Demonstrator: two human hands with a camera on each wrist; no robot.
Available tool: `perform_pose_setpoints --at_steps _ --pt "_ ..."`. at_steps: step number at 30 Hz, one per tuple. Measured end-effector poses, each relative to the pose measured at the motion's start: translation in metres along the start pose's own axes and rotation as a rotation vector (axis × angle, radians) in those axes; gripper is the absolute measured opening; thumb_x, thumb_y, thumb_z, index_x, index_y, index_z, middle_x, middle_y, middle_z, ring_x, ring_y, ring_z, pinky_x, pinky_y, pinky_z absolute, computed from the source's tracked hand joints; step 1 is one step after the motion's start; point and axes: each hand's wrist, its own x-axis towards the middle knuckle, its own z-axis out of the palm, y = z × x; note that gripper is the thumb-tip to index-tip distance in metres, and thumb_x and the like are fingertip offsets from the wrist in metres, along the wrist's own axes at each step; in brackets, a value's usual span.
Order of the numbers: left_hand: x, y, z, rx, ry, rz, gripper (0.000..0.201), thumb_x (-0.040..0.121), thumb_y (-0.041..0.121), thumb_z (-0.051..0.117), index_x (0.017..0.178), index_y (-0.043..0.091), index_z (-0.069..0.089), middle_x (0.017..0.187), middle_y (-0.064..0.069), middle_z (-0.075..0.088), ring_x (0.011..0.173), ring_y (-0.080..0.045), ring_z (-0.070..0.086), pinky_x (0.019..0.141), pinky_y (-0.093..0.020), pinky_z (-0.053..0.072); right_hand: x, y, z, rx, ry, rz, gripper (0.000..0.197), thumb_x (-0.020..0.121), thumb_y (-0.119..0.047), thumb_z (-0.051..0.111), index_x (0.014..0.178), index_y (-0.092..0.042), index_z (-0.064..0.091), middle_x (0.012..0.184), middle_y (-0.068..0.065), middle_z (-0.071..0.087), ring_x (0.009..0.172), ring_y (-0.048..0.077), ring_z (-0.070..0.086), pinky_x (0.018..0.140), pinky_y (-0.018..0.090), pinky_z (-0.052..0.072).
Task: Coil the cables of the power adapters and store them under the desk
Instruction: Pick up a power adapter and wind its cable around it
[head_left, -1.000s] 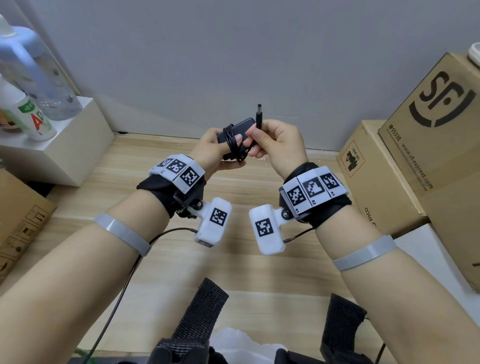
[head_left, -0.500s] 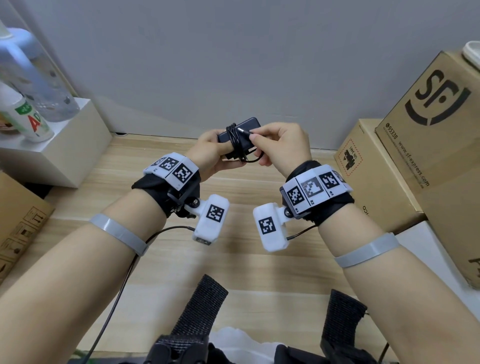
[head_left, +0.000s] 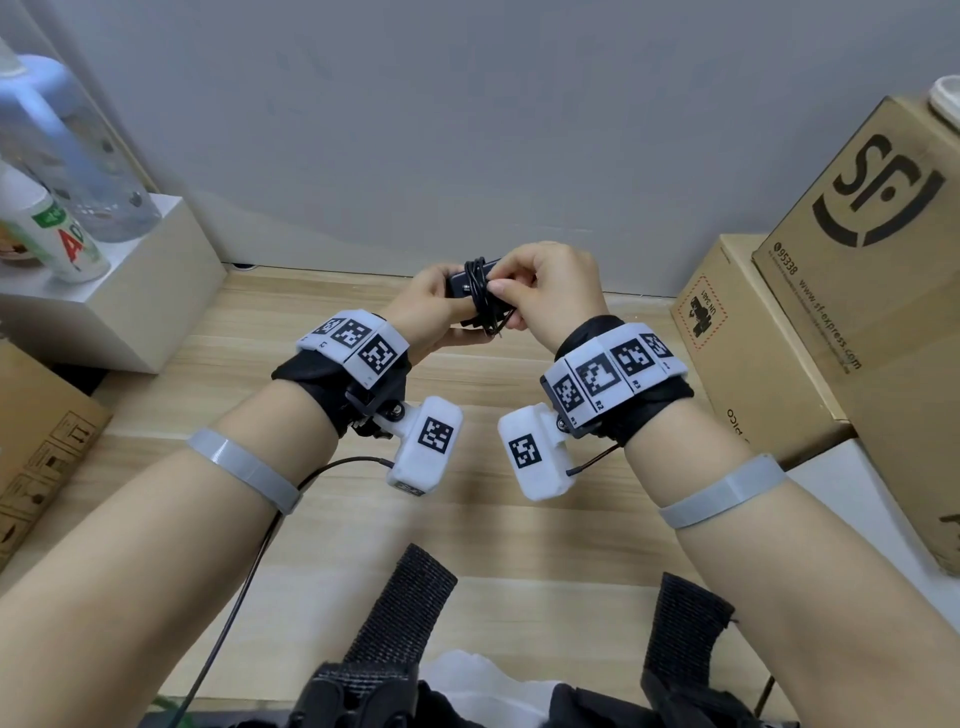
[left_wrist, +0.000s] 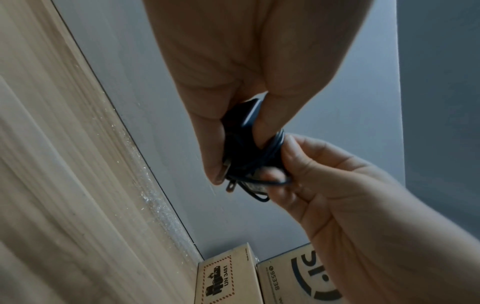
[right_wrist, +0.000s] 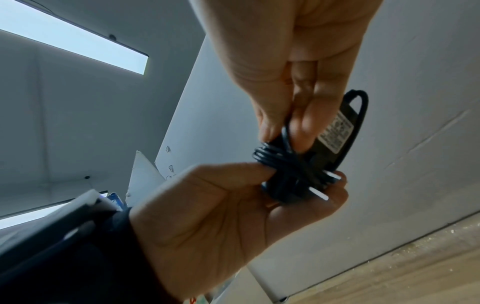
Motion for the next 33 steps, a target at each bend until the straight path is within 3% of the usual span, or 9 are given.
perform_pose_setpoints --at_steps 3,6,10,13,18,23,26,29,33 --pt "-0.001 -0.001 0.001 0.008 -0.009 0.000 0.014 0.088 -0.002 0.057 0.098 0.007 0.053 0.082 -0.007 0.060 0.069 -0.013 0.065 0.084 -0.040 0.054 -0.001 0.001 0.006 0.026 -0.001 -0.017 0.018 0.082 -0.004 0.062 0.080 -0.018 0.052 0.057 -0.002 0.049 0.055 0.026 0.064 0.067 0.039 0.056" --pt "0.000 -0.004 0.000 0.025 0.029 -0.023 0.026 0.087 -0.002 0.057 0.110 0.001 0.046 0.086 -0.008 0.060 0.071 -0.016 0.065 0.081 -0.039 0.056 -0.003 0.001 0.010 -0.008 -0.014 -0.042 0.017 0.085 -0.010 0.058 0.085 -0.019 0.044 0.062 -0.005 0.046 0.064 0.031 0.061 0.070 0.041 0.053" --pt "0.002 0.000 0.001 0.118 0.074 -0.017 0.023 0.090 -0.007 0.047 0.111 0.003 0.041 0.088 -0.006 0.056 0.076 -0.017 0.060 0.071 -0.031 0.057 -0.007 -0.001 0.013 -0.133 -0.067 -0.099 0.016 0.090 -0.020 0.052 0.090 -0.018 0.036 0.069 -0.012 0.038 0.074 0.023 0.045 0.067 0.031 0.035" --pt "0.003 0.001 0.001 0.190 0.103 -0.004 0.025 0.090 -0.004 0.050 0.110 0.006 0.040 0.087 -0.002 0.053 0.074 -0.013 0.059 0.072 -0.031 0.057 -0.009 -0.001 0.014 -0.190 -0.078 -0.132 0.018 0.090 -0.021 0.052 0.090 -0.017 0.034 0.082 -0.007 0.041 0.079 0.020 0.041 0.067 0.027 0.027" --pt "0.004 -0.002 -0.001 0.301 0.118 0.015 0.022 0.087 -0.002 0.055 0.104 0.008 0.044 0.088 -0.005 0.054 0.076 -0.018 0.061 0.067 -0.028 0.058 -0.008 0.002 0.015 -0.279 -0.161 -0.144 0.013 0.090 -0.018 0.047 0.101 -0.012 0.043 0.104 0.008 0.048 0.088 0.030 0.049 0.073 0.034 0.038" --pt "0.005 -0.002 0.000 0.289 0.133 -0.002 0.023 0.086 -0.001 0.057 0.104 0.006 0.046 0.085 -0.004 0.056 0.076 -0.017 0.062 0.070 -0.030 0.057 -0.008 -0.001 0.018 -0.203 -0.184 -0.067 0.023 0.083 0.001 0.039 0.097 -0.017 0.036 0.103 0.007 0.040 0.092 0.032 0.049 0.079 0.040 0.043" --pt "0.005 -0.006 0.000 0.301 0.136 -0.015 0.026 0.085 -0.002 0.059 0.107 0.006 0.046 0.093 -0.008 0.056 0.082 -0.023 0.063 0.074 -0.033 0.057 -0.010 0.001 0.019 -0.178 -0.182 -0.043 0.029 0.080 0.004 0.038 0.098 -0.017 0.036 0.104 0.006 0.036 0.091 0.033 0.049 0.082 0.043 0.045" --pt "0.006 -0.009 -0.001 0.354 0.163 -0.016 0.028 0.084 -0.001 0.059 0.109 0.005 0.047 0.100 -0.014 0.055 0.085 -0.027 0.063 0.070 -0.032 0.058 -0.010 0.005 0.022 -0.224 -0.173 -0.039 0.032 0.082 0.003 0.039 0.110 -0.013 0.044 0.109 0.006 0.036 0.089 0.032 0.051 0.078 0.039 0.047" --pt "0.007 -0.009 -0.001 0.358 0.158 -0.028 0.034 0.085 -0.001 0.058 0.117 0.000 0.047 0.100 -0.014 0.056 0.085 -0.027 0.063 0.067 -0.031 0.058 -0.008 0.008 0.023 -0.210 -0.169 -0.036 0.016 0.091 -0.010 0.046 0.107 -0.011 0.047 0.105 0.003 0.035 0.080 0.030 0.057 0.077 0.042 0.051"
